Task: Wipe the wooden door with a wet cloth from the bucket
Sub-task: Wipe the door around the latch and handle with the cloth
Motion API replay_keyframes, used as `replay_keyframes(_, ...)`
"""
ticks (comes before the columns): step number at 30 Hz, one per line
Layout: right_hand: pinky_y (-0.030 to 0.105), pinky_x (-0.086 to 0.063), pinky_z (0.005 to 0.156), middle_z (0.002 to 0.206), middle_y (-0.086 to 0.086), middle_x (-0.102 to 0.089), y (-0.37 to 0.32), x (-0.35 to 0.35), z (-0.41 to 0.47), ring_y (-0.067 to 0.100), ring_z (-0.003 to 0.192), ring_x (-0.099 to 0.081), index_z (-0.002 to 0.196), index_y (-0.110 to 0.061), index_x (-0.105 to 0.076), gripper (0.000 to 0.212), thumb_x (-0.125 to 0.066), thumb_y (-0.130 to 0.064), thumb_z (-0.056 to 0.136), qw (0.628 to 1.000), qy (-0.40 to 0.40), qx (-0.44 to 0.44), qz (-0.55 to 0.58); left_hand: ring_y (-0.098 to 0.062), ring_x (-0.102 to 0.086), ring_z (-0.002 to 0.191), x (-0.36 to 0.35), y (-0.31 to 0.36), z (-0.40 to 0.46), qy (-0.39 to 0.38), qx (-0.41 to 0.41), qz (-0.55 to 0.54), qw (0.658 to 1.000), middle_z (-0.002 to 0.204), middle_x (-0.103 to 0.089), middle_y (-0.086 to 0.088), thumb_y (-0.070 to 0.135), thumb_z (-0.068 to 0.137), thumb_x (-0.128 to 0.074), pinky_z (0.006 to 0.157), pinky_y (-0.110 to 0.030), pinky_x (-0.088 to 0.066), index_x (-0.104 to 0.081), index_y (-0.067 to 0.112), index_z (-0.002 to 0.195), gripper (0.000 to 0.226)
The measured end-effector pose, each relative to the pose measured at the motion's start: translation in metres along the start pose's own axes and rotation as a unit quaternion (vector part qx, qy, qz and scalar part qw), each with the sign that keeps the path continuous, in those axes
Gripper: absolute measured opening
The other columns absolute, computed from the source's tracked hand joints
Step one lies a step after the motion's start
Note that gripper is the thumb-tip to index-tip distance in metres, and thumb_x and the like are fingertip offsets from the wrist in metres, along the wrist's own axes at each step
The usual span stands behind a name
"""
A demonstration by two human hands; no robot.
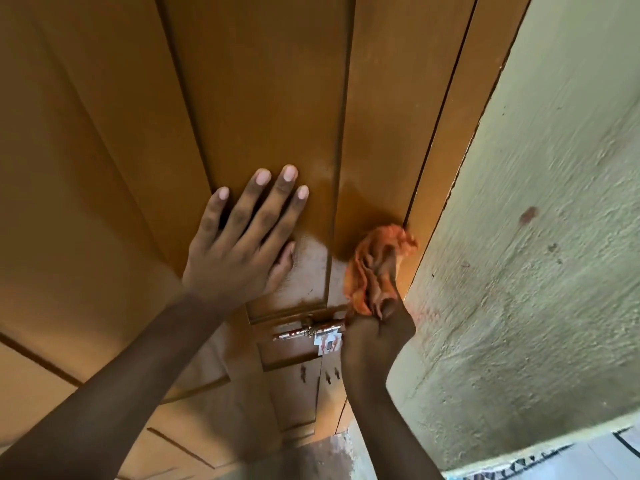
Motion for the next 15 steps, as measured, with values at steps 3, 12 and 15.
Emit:
replay_keyframes(3,0.052,-0.059,0.089,0.124,0.021,-0.07,0.003,-0.004,-0.005,0.043,0.114,-0.067,0.144,-0.026,-0.053,0.046,-0.058,-0.014,0.099,0.988,-0.059,0.125,-0.073,-0.031,-0.037,0.152,0.002,0.0,-0.001,-0.002,0.001,-0.009,1.0,0.167,-0.036,-0.011,0.048,0.102,-0.05,0.116,-0.052,-0.035,-0.037,0.013,0.164,0.072)
replay_keyframes(12,0.028,-0.059,0.09,0.111,0.008,-0.075,0.017,-0.004,-0.006,0.018,0.102,-0.073,0.127,0.0,-0.065,0.036,-0.059,0.008,0.093,0.998,0.034,0.009,-0.057,-0.03,-0.033,0.153,0.0,0.001,-0.003,-0.008,0.001,-0.007,1.0,0.168,-0.035,-0.009,0.049,0.102,-0.051,0.116,-0.05,-0.034,-0.037,0.015,0.164,0.072)
replay_keyframes(15,0.015,-0.058,0.076,0.099,0.007,-0.072,0.01,-0.009,-0.012,0.008,0.081,-0.069,0.135,0.012,-0.054,0.043,-0.059,-0.003,0.095,0.993,-0.023,0.081,-0.079,-0.029,-0.033,0.153,-0.001,0.0,-0.003,-0.011,0.004,-0.01,1.0,0.168,-0.033,-0.009,0.049,0.102,-0.051,0.117,-0.051,-0.033,-0.037,0.015,0.164,0.072)
Point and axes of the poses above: each hand's wrist, its own z-axis towards the middle knuckle, its own x-axis out of the back of the hand, y = z × x, the point moved 3 cm from there along z, towards the middle knuckle
